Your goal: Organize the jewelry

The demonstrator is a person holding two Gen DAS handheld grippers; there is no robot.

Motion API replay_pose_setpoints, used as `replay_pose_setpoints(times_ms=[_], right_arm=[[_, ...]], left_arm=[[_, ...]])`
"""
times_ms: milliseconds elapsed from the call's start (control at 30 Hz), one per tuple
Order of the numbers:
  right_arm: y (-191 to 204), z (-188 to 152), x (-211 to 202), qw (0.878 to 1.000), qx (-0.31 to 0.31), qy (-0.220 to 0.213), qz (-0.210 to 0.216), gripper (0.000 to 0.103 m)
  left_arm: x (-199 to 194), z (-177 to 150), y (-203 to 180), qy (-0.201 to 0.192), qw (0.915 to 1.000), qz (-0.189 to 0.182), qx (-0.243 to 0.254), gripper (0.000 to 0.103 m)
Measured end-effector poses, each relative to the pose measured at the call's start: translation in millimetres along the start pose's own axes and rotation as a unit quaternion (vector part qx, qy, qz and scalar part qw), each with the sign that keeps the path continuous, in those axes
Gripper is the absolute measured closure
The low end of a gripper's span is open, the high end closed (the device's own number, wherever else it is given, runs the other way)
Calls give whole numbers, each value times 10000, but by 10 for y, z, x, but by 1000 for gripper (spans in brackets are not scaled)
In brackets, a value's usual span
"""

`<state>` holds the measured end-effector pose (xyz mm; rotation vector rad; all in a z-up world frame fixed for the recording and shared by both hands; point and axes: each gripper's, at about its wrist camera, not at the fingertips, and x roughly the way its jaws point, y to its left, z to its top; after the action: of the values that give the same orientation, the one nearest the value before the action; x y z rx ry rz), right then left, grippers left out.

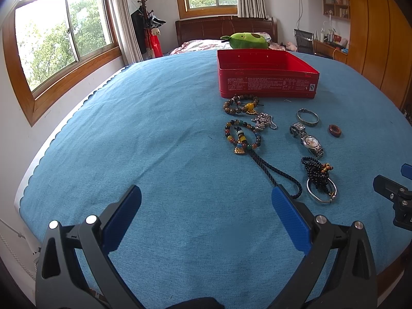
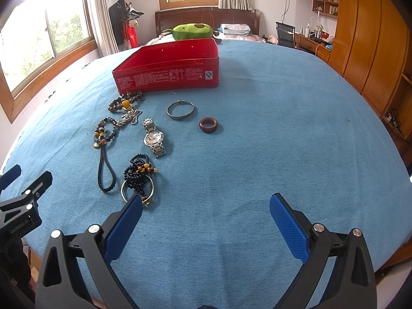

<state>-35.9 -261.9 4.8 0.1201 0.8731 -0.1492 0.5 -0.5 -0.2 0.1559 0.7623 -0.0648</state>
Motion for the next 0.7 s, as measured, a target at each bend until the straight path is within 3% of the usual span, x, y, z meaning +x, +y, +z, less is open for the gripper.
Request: replay_pose_setpoints(times_ms=[700], right_arm=[[27,12,-6,10000,-18,-24,2,4]], left_arm=[[-5,-2,4,-5,10000,8,-3,3]])
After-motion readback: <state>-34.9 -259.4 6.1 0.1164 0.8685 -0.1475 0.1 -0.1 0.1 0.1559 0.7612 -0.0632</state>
